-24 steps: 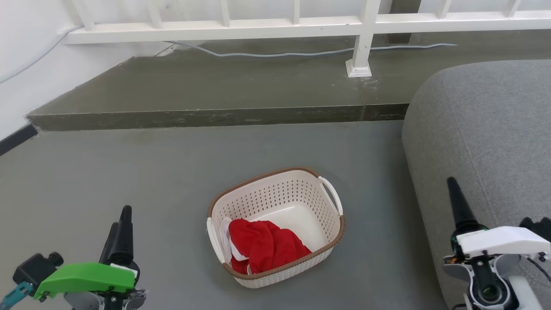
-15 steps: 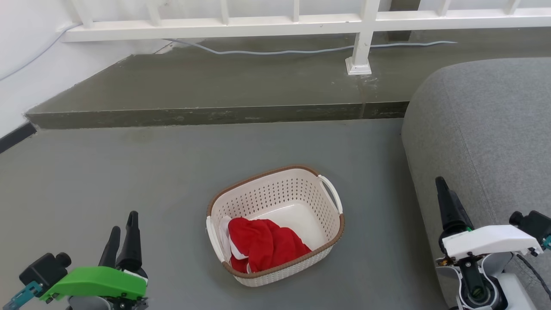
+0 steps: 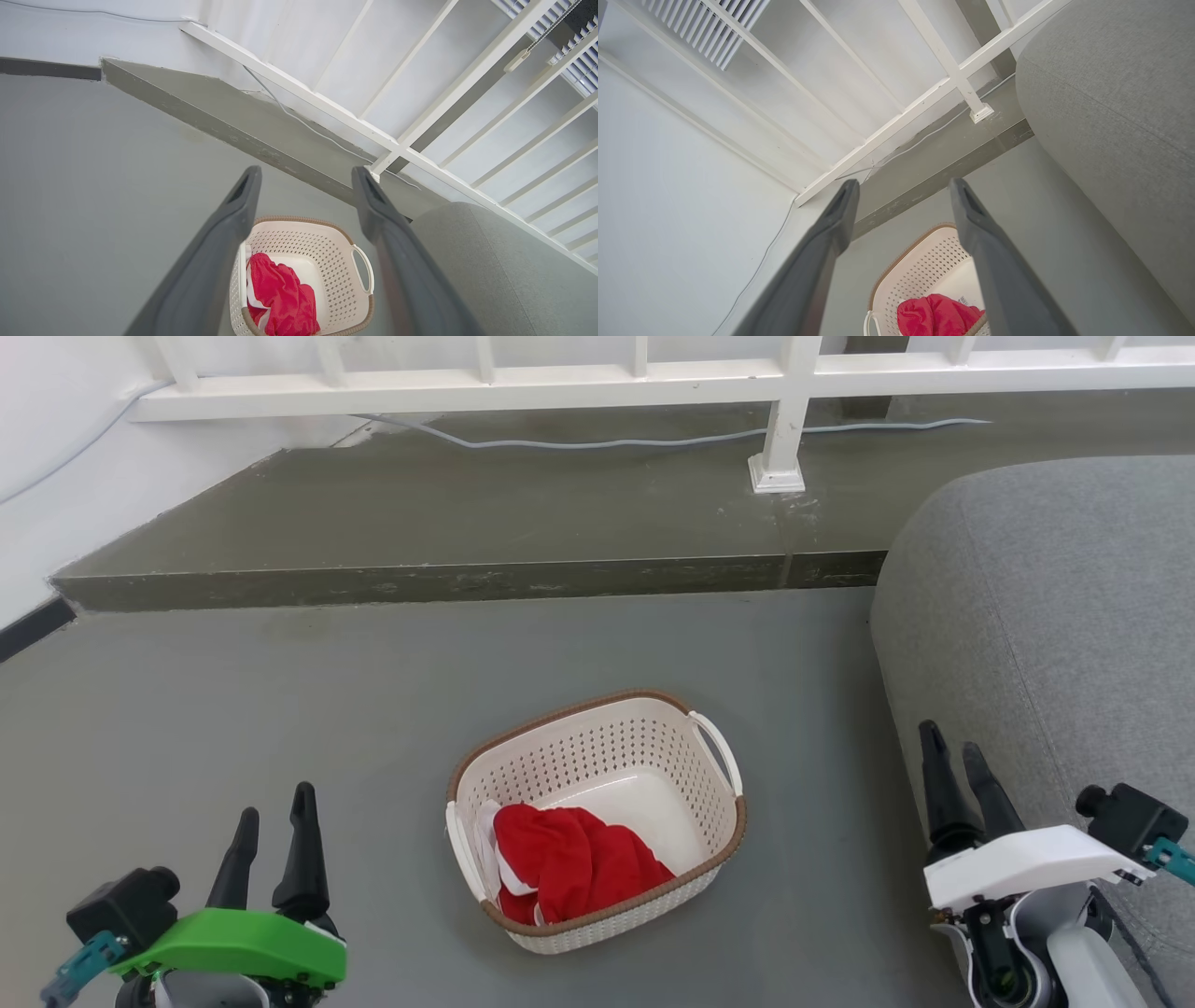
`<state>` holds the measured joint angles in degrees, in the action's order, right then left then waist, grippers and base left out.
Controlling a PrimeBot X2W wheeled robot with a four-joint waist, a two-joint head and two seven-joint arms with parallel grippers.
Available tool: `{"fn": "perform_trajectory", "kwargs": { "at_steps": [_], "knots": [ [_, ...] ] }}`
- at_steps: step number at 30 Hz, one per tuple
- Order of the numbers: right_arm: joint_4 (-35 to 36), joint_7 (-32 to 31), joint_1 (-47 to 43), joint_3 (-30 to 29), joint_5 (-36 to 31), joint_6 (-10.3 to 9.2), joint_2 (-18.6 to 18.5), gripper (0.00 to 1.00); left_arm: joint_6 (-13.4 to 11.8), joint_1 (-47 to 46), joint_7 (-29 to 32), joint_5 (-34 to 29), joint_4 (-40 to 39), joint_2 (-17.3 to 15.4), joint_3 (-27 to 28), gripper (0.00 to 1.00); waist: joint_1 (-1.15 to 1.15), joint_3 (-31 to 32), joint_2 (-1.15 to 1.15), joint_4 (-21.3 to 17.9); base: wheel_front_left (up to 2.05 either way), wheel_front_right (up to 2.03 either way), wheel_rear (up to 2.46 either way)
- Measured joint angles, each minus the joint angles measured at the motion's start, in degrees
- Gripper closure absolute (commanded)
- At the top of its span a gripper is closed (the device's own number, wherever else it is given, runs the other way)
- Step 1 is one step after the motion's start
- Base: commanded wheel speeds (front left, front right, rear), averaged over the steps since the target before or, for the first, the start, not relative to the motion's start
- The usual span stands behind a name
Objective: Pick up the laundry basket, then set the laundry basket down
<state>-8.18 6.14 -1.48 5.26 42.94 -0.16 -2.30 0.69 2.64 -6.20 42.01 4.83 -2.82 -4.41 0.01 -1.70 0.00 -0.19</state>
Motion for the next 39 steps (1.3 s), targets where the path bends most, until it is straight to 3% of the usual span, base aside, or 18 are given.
{"fn": "perform_trajectory", "kwargs": {
  "at_steps": [39],
  "knots": [
    [6.6,7.2,-2.6,7.5,-33.0,-5.52,0.0,0.0,-5.3,5.1,-7.1,-33.0,-7.5,-0.1,-4.0,0.0,0.0,1.0,0.0,-0.1,0.0,0.0,0.0]
  ]
}}
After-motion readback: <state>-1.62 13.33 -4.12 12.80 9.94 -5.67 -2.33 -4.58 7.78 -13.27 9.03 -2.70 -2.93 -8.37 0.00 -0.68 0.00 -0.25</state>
